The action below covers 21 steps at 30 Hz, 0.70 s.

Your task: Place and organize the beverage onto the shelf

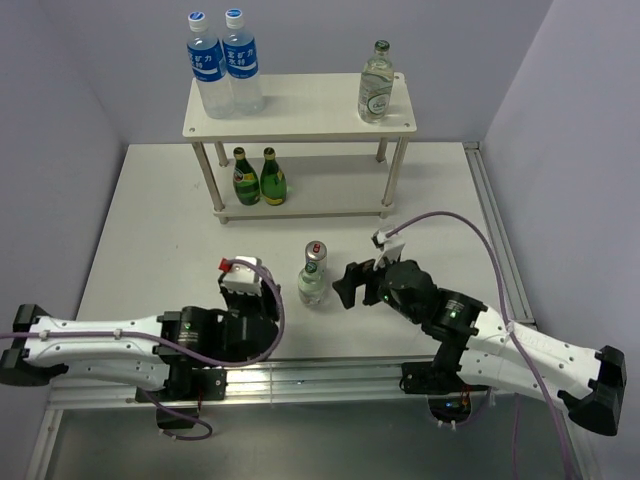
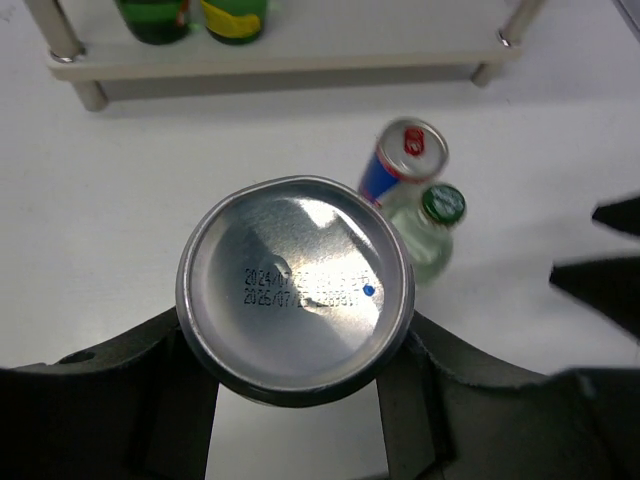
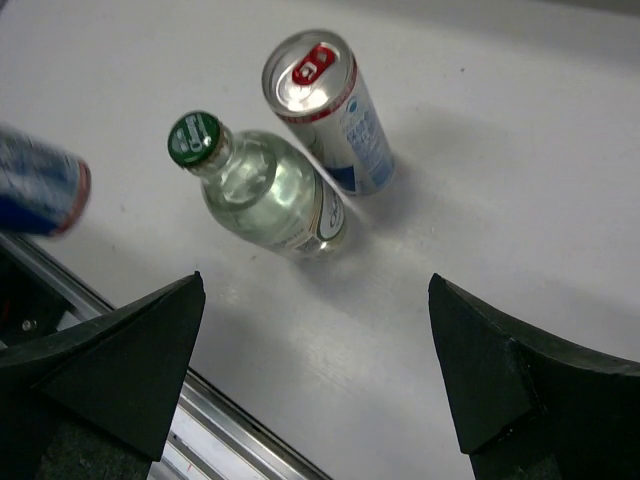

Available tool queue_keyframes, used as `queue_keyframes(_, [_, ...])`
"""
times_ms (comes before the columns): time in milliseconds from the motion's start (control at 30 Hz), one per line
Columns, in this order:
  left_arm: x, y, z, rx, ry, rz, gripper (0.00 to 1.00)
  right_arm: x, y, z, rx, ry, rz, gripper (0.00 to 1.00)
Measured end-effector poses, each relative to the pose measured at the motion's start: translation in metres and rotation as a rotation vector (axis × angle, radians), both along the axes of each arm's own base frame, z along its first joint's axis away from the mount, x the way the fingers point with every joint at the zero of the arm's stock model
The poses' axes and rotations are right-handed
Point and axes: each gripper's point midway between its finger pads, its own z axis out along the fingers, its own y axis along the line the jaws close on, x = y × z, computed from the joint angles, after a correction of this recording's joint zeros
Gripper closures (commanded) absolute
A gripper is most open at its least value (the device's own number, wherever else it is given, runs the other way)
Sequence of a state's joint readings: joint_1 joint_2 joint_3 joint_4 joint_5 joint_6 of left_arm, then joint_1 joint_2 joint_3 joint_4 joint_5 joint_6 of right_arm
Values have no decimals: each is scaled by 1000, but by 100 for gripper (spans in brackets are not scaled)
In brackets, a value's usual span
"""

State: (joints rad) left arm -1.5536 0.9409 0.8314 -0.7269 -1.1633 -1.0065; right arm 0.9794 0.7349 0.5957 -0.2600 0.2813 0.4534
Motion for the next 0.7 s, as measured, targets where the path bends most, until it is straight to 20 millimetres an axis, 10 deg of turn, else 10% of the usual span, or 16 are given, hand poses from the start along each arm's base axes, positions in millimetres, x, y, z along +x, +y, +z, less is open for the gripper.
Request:
queue_keyframes(333, [84, 35, 21, 20, -56, 136, 100, -10, 26, -21, 10, 38, 27, 0])
queue_keyframes(700, [146, 8, -6, 101, -22, 70, 100, -27, 56, -66, -9, 69, 50, 0])
